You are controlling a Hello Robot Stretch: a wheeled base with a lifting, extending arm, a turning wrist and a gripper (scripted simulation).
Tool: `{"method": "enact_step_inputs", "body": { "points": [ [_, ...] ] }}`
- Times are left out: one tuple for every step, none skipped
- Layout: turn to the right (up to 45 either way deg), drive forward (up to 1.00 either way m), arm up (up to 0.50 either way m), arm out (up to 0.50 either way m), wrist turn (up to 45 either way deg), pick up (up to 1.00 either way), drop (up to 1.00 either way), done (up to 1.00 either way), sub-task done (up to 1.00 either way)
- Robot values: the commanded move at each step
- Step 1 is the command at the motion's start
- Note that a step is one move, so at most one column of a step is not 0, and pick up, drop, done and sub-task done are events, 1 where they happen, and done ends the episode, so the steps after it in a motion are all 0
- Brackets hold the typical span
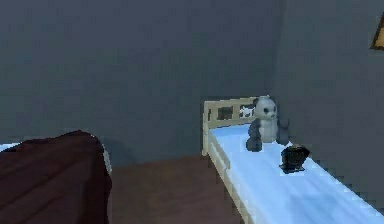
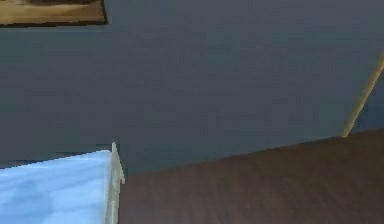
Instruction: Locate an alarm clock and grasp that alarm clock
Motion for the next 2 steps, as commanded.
{"method": "enact_step_inputs", "body": {
  "points": [
    [3.0, 0.0, 0.0, 0.0, 0.0, 0.0, 0.0, 0.0, 0.0],
    [0.0, 0.8, 0.0, 0.0, 0.0, 0.0, 0.0, 0.0, 0.0]
  ]
}}
